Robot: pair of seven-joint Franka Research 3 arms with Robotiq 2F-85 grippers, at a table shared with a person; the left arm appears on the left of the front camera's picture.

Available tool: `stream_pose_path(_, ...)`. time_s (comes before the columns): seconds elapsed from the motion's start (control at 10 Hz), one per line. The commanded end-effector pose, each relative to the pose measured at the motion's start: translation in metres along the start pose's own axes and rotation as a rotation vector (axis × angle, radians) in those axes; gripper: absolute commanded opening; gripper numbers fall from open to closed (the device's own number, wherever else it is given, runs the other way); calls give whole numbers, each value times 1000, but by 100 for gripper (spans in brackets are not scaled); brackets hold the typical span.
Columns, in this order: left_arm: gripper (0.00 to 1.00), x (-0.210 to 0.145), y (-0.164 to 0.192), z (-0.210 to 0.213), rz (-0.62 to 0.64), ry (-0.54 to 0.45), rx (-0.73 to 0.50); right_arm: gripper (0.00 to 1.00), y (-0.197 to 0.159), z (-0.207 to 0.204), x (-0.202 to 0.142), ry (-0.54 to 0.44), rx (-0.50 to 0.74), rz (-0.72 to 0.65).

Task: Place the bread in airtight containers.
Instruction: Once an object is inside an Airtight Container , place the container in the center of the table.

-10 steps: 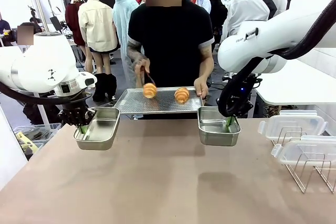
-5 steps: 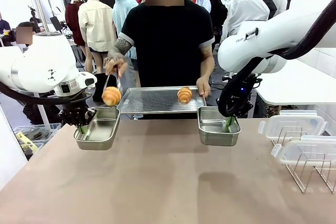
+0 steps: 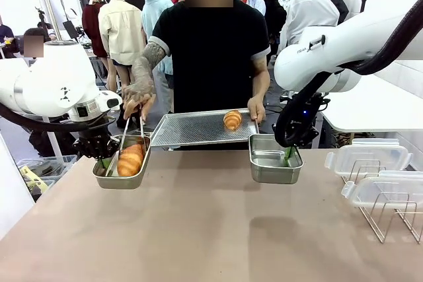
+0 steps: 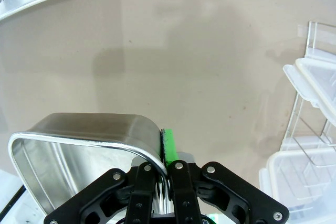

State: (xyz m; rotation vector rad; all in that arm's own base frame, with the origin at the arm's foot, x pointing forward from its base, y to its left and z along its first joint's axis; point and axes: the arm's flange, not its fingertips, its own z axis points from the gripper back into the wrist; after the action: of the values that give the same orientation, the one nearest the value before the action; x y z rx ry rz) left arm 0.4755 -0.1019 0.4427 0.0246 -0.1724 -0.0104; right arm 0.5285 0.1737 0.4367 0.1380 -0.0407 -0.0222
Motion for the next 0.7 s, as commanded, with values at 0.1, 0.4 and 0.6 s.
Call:
stream_pose_path(0.1,0,1,1,2,2,-12,-1,0,1,2,0,-19,5,-3)
stream_pose_path(0.4,0,1,1,2,2,-12,-1,0,1,2,0,-19,5,-3)
stream_pose_path(0.6,0,1,1,2,2,-12,-1,0,1,2,0,-19,5,-3)
